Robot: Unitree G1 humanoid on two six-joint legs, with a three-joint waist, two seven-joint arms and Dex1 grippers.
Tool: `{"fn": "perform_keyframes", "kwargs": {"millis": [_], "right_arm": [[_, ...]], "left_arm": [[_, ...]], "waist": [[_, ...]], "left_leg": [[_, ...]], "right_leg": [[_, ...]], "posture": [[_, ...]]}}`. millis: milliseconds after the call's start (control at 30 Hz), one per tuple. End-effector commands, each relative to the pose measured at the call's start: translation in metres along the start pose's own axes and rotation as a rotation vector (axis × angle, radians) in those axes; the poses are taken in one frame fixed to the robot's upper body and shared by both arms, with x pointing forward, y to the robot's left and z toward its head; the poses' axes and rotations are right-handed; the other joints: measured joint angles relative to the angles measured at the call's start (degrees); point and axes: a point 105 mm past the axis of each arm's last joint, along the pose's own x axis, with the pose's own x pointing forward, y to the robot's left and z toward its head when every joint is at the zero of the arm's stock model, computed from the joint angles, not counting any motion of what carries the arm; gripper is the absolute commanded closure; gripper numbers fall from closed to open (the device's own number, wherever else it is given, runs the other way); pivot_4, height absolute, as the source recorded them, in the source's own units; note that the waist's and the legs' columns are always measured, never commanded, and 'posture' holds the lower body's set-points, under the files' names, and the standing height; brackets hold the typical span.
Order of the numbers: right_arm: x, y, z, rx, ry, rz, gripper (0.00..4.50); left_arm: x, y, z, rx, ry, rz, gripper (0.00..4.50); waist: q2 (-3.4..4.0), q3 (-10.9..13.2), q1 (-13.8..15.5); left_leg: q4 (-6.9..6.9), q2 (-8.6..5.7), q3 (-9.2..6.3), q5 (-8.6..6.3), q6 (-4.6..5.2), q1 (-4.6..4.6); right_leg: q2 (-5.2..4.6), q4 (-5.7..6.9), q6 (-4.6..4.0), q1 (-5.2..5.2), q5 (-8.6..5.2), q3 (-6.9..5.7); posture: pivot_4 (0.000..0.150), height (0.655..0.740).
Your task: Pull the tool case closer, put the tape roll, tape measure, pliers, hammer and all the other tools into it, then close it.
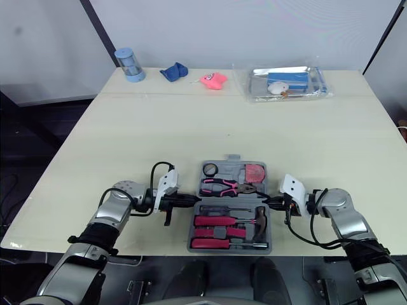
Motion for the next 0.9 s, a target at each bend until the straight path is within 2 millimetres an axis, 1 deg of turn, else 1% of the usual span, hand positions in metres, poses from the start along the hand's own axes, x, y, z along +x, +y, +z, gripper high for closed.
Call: {"fn": "perform_keyframes", "kwargs": {"millis": [33, 133, 233, 333, 367, 400, 500, 533, 567, 600, 633, 767, 800, 900], "right_arm": [[-0.021, -0.013, 0.017, 0.004, -0.069, -0.061, 4.43], [-0.031, -0.020, 0.022, 0.017, -0.088, -0.081, 4.43], [-0.040, -0.027, 0.026, 0.068, -0.100, -0.086, 4.43], [-0.044, -0.040, 0.029, 0.151, -0.113, -0.106, 3.07], [-0.044, -0.043, 0.031, 0.181, -0.119, -0.105, 2.90], [-0.043, -0.047, 0.033, 0.225, -0.129, -0.106, 2.20], [-0.036, -0.059, 0.034, 0.348, -0.138, -0.115, 1.14], [-0.034, -0.062, 0.032, 0.371, -0.121, -0.115, 0.70], [-0.032, -0.064, 0.030, 0.389, -0.107, -0.111, 0.18], [-0.029, -0.066, 0.029, 0.409, -0.099, -0.106, 0.08], [-0.027, -0.068, 0.029, 0.430, -0.097, -0.104, 0.08], [-0.015, -0.080, 0.026, 0.490, -0.042, -0.117, 0.08], [-0.013, -0.082, 0.024, 0.493, -0.030, -0.119, 0.08], [-0.005, -0.081, 0.025, 0.525, -0.018, -0.079, 0.08]], "left_arm": [[-0.024, 0.013, 0.020, 0.054, -0.085, 0.080, 4.50], [-0.030, 0.010, 0.027, 0.074, -0.112, 0.076, 4.50], [-0.031, -0.003, 0.038, 0.120, -0.126, 0.035, 4.50], [-0.026, -0.025, 0.054, 0.146, -0.171, -0.033, 4.50], [-0.023, -0.032, 0.057, 0.149, -0.176, -0.056, 4.50], [-0.019, -0.039, 0.058, 0.151, -0.173, -0.084, 4.50], [-0.007, -0.060, 0.057, 0.162, -0.147, -0.162, 4.50], [-0.003, -0.065, 0.055, 0.164, -0.139, -0.182, 4.50], [0.001, -0.069, 0.055, 0.162, -0.134, -0.198, 4.50], [0.004, -0.073, 0.054, 0.160, -0.129, -0.209, 4.50], [0.007, -0.075, 0.052, 0.161, -0.121, -0.217, 4.50], [0.027, -0.088, 0.036, 0.180, -0.039, -0.252, 4.50], [0.029, -0.089, 0.034, 0.182, -0.028, -0.250, 4.50], [0.036, -0.084, 0.021, 0.180, 0.040, -0.224, 4.50]], "waist": [[0.00, 0.0, 0.0], [0.00, 0.0, 0.0], [0.02, 0.0, -0.1], [0.03, 0.0, 0.0], [0.04, 0.0, 0.0], [0.04, 0.0, 0.0], [0.05, 0.0, -0.1], [0.05, 0.0, -0.1], [0.05, 0.0, -0.1], [0.07, 0.0, 0.0], [0.07, 0.1, 0.0], [0.11, 0.1, 0.0], [0.11, 0.1, 0.0], [0.11, 0.1, -0.1]], "left_leg": [[0.00, 0.00, 0.00, 0.00, 0.00, 0.00], [0.00, 0.00, 0.00, 0.00, 0.00, -0.01], [0.00, 0.00, 0.01, 0.00, 0.00, 0.00], [-0.01, 0.01, 0.02, 0.00, 0.00, 0.00], [-0.01, 0.02, 0.02, 0.00, 0.00, 0.00], [0.00, 0.02, 0.03, 0.00, 0.00, -0.01], [-0.01, 0.02, 0.03, 0.00, 0.00, 0.00], [-0.01, 0.02, 0.06, 0.00, 0.00, 0.01], [-0.01, 0.02, 0.05, 0.00, 0.01, 0.01], [-0.02, 0.02, 0.04, 0.00, 0.01, 0.00], [-0.03, 0.02, 0.03, 0.00, 0.01, 0.00], [-0.03, 0.01, 0.07, 0.00, 0.01, 0.01], [-0.03, 0.00, 0.08, 0.00, 0.01, 0.01], [-0.04, 0.01, 0.06, 0.00, 0.01, 0.01]], "right_leg": [[0.00, 0.00, 0.00, 0.00, 0.00, 0.00], [0.00, 0.00, 0.00, 0.00, 0.00, 0.00], [-0.01, -0.01, 0.00, 0.00, 0.00, 0.00], [-0.01, -0.02, 0.00, 0.00, 0.00, 0.02], [-0.01, -0.02, 0.00, 0.00, 0.00, 0.02], [-0.02, -0.02, 0.00, 0.00, 0.00, 0.03], [-0.02, -0.02, 0.00, 0.01, 0.00, 0.03], [-0.01, -0.02, 0.00, 0.01, 0.00, 0.06], [-0.01, -0.02, 0.00, 0.01, 0.00, 0.05], [-0.01, -0.02, -0.01, 0.01, 0.00, 0.04], [-0.01, -0.03, -0.01, 0.00, 0.00, 0.04], [-0.01, -0.04, -0.01, 0.00, 0.00, 0.06], [-0.01, -0.04, -0.01, 0.00, 0.00, 0.07], [-0.01, -0.04, -0.01, 0.00, 0.00, 0.07]], "posture": [[0.150, 0.7400], [0.150, 0.7400], [0.150, 0.7400], [0.150, 0.7400], [0.150, 0.7400], [0.150, 0.7400], [0.150, 0.7400], [0.150, 0.7400], [0.150, 0.7400], [0.150, 0.7400], [0.150, 0.7400], [0.150, 0.7400], [0.150, 0.7400], [0.150, 0.7400]]}}
